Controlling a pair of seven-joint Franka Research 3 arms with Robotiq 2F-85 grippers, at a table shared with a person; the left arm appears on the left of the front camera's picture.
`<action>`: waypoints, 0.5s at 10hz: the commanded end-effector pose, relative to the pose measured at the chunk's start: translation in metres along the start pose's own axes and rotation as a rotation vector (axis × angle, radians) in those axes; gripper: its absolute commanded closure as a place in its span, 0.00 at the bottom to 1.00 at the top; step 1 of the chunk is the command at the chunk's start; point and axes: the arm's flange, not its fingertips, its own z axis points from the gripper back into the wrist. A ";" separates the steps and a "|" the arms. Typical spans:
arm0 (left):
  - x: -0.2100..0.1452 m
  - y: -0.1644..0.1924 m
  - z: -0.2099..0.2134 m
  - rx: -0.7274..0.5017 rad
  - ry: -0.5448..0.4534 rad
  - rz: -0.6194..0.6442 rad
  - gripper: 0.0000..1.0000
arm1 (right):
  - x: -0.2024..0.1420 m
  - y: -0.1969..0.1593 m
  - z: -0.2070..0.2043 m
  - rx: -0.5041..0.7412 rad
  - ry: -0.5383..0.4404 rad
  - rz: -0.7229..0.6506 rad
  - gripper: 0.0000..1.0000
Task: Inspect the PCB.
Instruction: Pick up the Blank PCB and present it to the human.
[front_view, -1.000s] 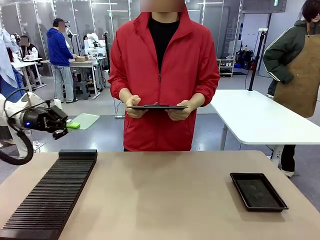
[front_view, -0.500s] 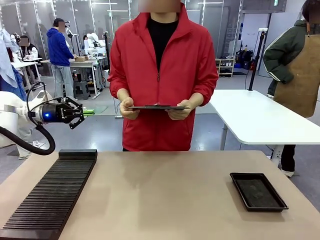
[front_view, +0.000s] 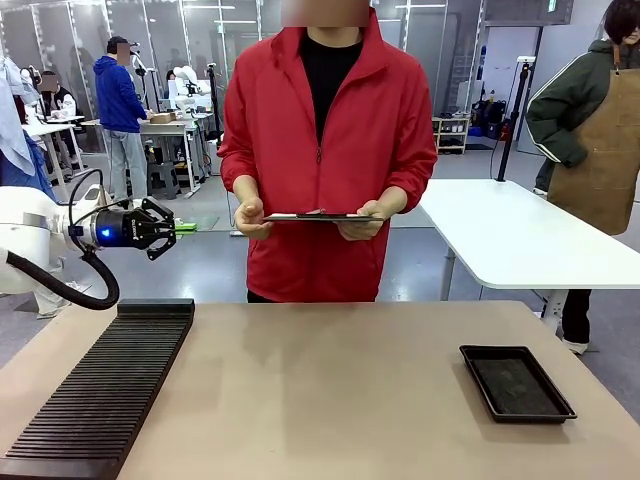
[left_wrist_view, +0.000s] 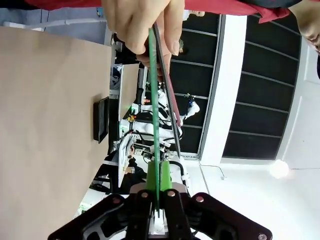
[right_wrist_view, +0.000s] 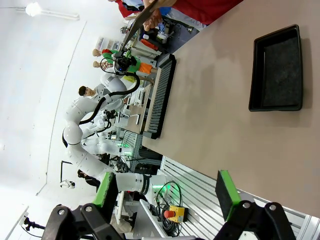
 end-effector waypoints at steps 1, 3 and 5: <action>-0.004 -0.004 0.001 -0.001 0.005 -0.002 0.97 | 0.000 0.001 0.001 0.011 -0.006 0.014 0.00; -0.004 -0.004 0.001 -0.001 0.005 -0.002 0.97 | 0.000 0.001 0.001 0.011 -0.006 0.014 0.00; -0.004 -0.004 0.001 -0.001 0.005 -0.002 0.97 | 0.000 0.001 0.001 0.011 -0.006 0.014 0.00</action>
